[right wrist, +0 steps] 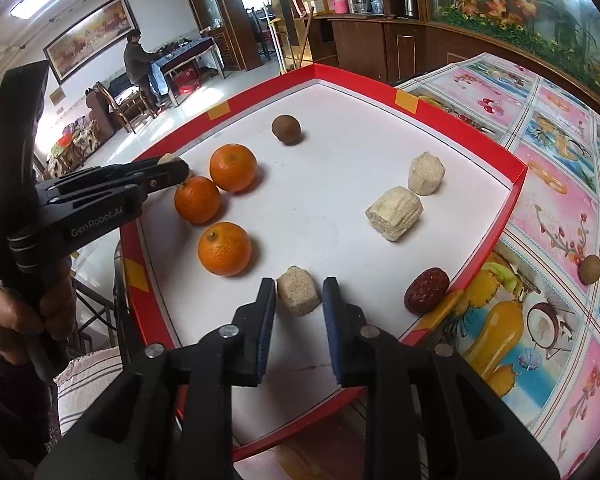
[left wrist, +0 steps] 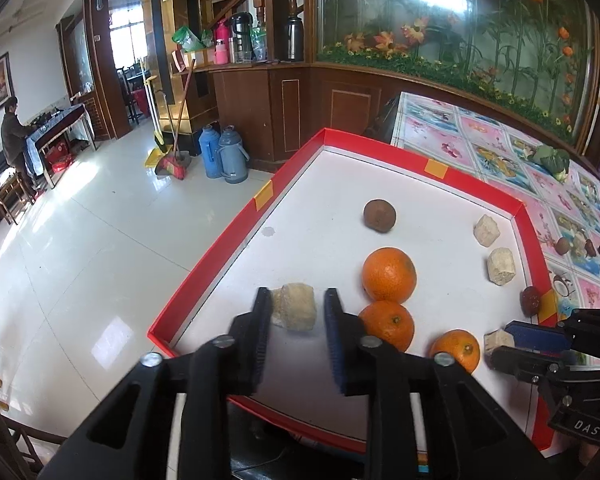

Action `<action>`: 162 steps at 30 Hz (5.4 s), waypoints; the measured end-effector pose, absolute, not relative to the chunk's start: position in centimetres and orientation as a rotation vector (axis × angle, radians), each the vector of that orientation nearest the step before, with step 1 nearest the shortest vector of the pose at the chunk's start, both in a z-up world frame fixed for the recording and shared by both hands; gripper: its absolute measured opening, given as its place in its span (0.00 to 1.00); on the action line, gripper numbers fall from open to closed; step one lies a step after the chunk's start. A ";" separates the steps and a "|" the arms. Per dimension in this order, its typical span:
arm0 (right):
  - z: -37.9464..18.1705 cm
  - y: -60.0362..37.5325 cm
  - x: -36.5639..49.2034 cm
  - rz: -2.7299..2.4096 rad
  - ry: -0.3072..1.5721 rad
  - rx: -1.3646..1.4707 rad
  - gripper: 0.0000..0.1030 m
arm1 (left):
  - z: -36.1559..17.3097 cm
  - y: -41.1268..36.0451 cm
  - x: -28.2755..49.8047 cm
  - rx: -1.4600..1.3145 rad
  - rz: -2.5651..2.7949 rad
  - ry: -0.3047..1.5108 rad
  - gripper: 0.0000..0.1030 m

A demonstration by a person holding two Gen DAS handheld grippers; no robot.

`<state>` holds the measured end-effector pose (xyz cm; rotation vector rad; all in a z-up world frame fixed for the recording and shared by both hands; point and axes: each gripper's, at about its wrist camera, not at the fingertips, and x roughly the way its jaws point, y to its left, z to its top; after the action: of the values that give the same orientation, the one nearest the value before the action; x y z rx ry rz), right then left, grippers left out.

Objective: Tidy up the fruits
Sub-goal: 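Carry the ribbed chunk into the tray and release it while the right gripper releases its tan chunk there, then move both open grippers back over the fruit pile on the table, then grasp a dark red date with the right gripper while the left gripper grasps a tan round chunk, then carry the date over the tray with the right gripper while the left gripper carries the tan chunk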

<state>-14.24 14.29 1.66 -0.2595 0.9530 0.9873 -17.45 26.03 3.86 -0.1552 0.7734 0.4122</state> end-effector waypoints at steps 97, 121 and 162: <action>6.8 -21.0 2.2 0.205 0.805 0.460 0.18 | 3.8 -5.4 2.1 0.183 -0.131 0.873 0.71; 6.5 -18.7 1.9 0.241 0.825 0.385 0.18 | 2.5 -5.5 3.1 0.114 -0.165 0.904 0.27; 4.9 12.4 -8.5 0.865 0.872 0.140 0.18 | 6.9 24.4 -15.3 -0.156 0.342 0.691 0.26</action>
<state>-8.47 12.37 4.85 0.1395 0.8720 0.8652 -15.32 24.37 6.87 -0.1557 0.6912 0.3422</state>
